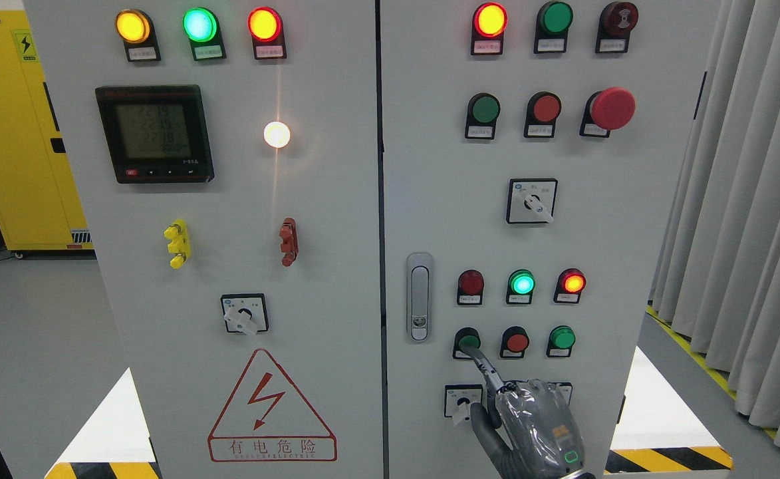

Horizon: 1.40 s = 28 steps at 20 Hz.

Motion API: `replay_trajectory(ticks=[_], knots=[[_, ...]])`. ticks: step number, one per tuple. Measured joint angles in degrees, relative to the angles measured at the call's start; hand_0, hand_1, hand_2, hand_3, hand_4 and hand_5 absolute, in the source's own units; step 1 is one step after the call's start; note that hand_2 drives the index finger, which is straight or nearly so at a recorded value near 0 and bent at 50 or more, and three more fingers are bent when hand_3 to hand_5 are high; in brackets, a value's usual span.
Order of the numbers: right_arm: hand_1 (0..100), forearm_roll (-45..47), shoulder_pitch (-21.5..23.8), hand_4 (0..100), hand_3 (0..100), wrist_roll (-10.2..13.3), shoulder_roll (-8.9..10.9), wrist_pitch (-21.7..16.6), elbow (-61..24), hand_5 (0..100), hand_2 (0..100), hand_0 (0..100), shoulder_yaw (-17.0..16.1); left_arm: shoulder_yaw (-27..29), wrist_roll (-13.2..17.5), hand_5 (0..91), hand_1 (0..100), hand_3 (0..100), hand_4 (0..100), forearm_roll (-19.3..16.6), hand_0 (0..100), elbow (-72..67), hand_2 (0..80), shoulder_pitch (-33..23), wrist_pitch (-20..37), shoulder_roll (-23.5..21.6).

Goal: Press green start button
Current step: 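Press the green push button inward with the right hand's fingertip, then release the button and lower the right hand away from the cabinet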

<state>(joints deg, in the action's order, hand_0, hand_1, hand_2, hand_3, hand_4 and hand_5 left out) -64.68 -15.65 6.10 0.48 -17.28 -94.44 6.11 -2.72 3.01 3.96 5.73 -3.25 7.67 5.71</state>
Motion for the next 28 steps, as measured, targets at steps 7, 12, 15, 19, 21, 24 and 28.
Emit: replay_trajectory(ticks=[7,12,15,19,21,24,28], knots=[[96,0.17,-0.47,100,93,0.0,-0.22,-0.15,0.97,100,0,81,-0.17,0.0,0.0,0.0,56,0,0,0.0,12,0.0,0.0,0.0,0.0,0.0],[97,0.25,-0.89,100,93,0.02,-0.32,-0.21,1.96,100,0,81,-0.27,0.0,0.0,0.0,56,0,0,0.0,12,0.01,0.0,0.0,0.0,0.0],[96,0.56,-1.14,100,93,0.1,-0.35,-0.25,2.51,100,0,81,-0.31,0.0,0.0,0.0,56,0,0,0.0,12,0.01,0.0,0.0,0.0,0.0],[96,0.95,-1.33,100,93,0.34,-0.39,-0.3,2.98,100,0,81,-0.36,0.0,0.0,0.0,56,0,0,0.0,12,0.02,0.0,0.0,0.0,0.0],[96,1.09,-1.34,100,93,0.57,-0.41,-0.3,3.0,100,0,81,-0.41,0.0,0.0,0.0,56,0,0,0.0,12,0.01,0.0,0.0,0.0,0.0],[96,1.27,-1.21,100,93,0.76,-0.42,-0.3,2.79,100,0,81,-0.44,0.0,0.0,0.0,56,0,0,0.0,12,0.01,0.0,0.0,0.0,0.0],[96,3.06,-0.83,100,93,0.96,-0.44,-0.26,2.34,100,0,83,-0.38,0.0,0.0,0.0,56,0,0,0.0,12,0.01,0.0,0.0,0.0,0.0]])
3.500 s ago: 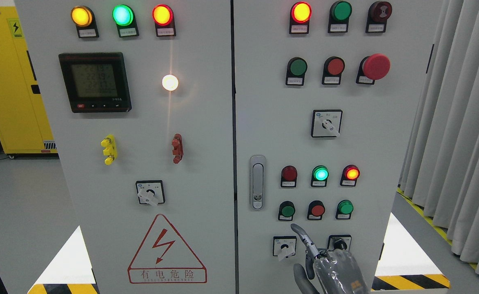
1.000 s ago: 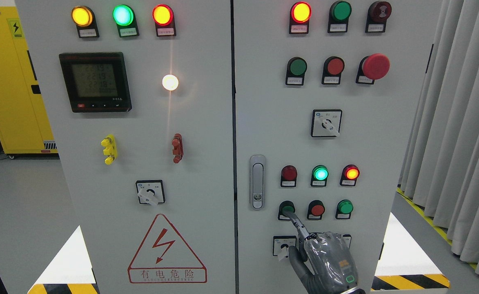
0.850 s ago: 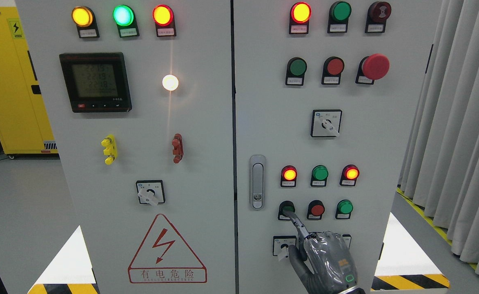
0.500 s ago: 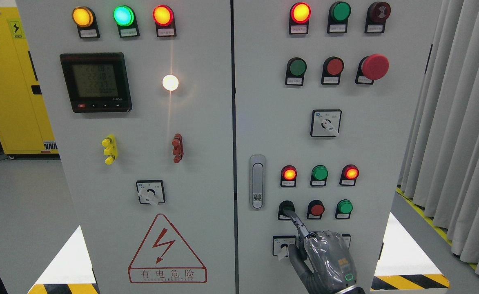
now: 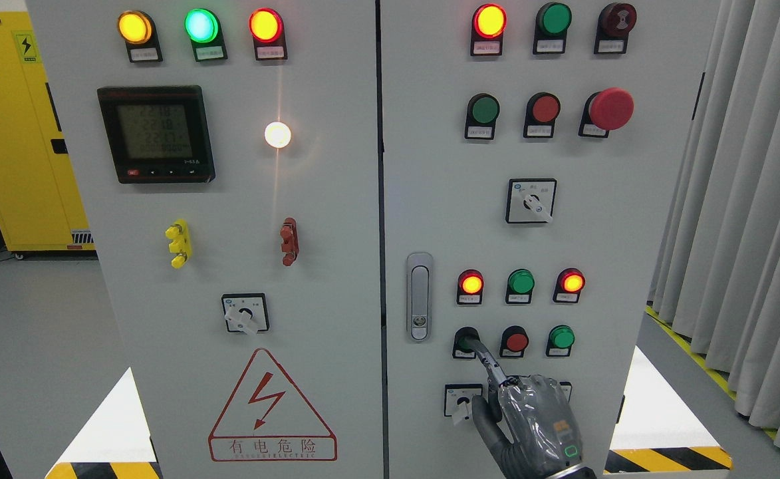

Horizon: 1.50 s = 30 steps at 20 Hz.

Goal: Press green start button
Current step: 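Release the button and lower the right hand away from the cabinet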

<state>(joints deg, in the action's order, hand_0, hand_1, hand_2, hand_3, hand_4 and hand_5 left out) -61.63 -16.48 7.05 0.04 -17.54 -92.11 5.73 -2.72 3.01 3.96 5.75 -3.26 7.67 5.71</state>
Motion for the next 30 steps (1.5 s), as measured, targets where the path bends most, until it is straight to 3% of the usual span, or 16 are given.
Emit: replay_trajectory(ticks=[10,13,15,17,20,23,30], knots=[[92,4.0,1.8,100,91,0.7,-0.02,-2.4,-1.51,100,0,86,0.92,0.0,0.0,0.0,56,0,0,0.0,12,0.0,0.0,-0.01,0.0,0.0],[93,8.33,2.34,94,86,0.99,0.21,-2.8,-2.27,97,0,90,1.59,0.0,0.0,0.0,56,0,0,0.0,12,0.0,0.0,-0.01,0.0,0.0],[94,12.95,2.78,84,74,0.56,0.53,-2.91,-3.03,85,2,92,2.16,0.0,0.0,0.0,56,0,0,0.0,12,0.0,0.0,0.0,0.0,0.0],[85,18.39,3.45,60,49,0.32,0.86,-2.91,-4.03,64,5,84,2.81,0.0,0.0,0.0,56,0,0,0.0,12,-0.01,0.0,0.0,0.0,0.0],[81,26.71,5.05,28,23,0.09,1.22,-2.66,-5.78,26,2,87,3.64,0.0,0.0,0.0,56,0,0,0.0,12,-0.01,0.0,-0.01,0.0,0.0],[77,33.67,7.51,18,12,-0.07,1.52,-2.51,-7.71,17,0,86,4.41,0.0,0.0,0.0,56,0,0,0.0,12,-0.01,0.0,-0.01,0.0,0.0],[72,40.93,13.3,10,5,-2.58,1.97,-2.91,-11.44,9,0,84,6.05,0.0,0.0,0.0,56,0,0,0.0,12,-0.01,0.0,-0.01,0.0,0.0]])
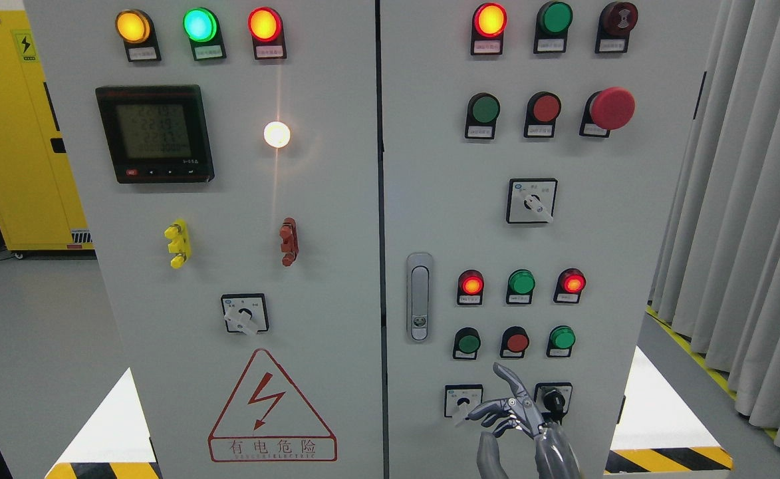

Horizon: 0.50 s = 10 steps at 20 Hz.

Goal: Press green start button
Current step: 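Release the button and lower the right hand away from the cabinet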

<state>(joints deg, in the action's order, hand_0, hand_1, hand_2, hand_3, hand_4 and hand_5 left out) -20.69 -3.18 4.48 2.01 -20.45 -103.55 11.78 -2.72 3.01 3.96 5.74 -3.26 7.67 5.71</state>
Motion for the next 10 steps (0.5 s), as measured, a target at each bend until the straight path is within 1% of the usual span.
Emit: replay_trajectory(ticks=[1,4,10], knots=[[71,0.48,0.5,8,4,-0.22,0.03,-0.03,-0.41,8,0,80,0.15,0.0,0.0,0.0,56,0,0,0.0,12,0.0,0.0,0.0,0.0,0.0],[71,1.52,1.59,8,4,-0.45,0.14,-0.05,-1.44,7,0,74,0.55,0.0,0.0,0.0,56,0,0,0.0,12,0.0,0.0,0.0,0.0,0.0],[70,2.47,2.63,8,4,-0.66,0.32,-0.05,-2.83,6,0,70,1.11,0.0,0.0,0.0,56,0,0,0.0,12,0.0,0.0,0.01,0.0,0.0]])
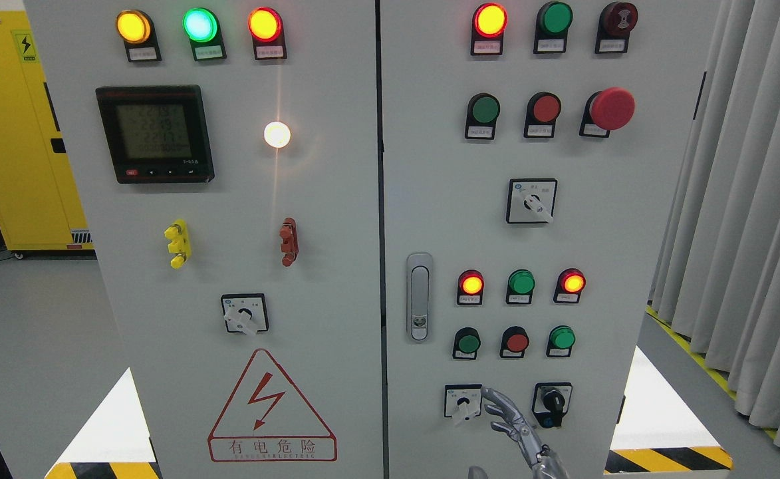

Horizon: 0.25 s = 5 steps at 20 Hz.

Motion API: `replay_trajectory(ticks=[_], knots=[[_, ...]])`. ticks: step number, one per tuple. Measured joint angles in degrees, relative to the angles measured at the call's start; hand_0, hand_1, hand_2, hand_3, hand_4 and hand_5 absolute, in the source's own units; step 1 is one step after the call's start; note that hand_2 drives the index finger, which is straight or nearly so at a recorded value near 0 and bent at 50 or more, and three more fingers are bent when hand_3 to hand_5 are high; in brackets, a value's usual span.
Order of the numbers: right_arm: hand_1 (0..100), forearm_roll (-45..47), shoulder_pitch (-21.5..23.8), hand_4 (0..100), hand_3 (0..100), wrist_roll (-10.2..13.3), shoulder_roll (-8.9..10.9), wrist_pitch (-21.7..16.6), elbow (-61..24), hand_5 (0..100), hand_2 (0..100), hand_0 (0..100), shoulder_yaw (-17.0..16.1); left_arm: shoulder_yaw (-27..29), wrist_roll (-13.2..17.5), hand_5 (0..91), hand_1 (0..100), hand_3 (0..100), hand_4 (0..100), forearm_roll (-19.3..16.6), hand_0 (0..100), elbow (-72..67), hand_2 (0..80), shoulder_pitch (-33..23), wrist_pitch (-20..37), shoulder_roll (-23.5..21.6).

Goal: Press green start button
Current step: 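Release the button and lower the right hand away from the cabinet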

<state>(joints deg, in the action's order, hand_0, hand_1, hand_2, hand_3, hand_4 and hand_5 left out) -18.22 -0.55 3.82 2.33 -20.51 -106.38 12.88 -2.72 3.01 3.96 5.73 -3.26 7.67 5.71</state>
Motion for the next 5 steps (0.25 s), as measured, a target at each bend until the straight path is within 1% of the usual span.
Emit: replay_trajectory(ticks=[5], knots=[[70,0.28,0.33,10,5,-0.01,0.08,0.07,-0.71,7,0,68,0.28,0.0,0.0,0.0,56,0,0,0.0,12,0.0,0.0,0.0,0.0,0.0]])
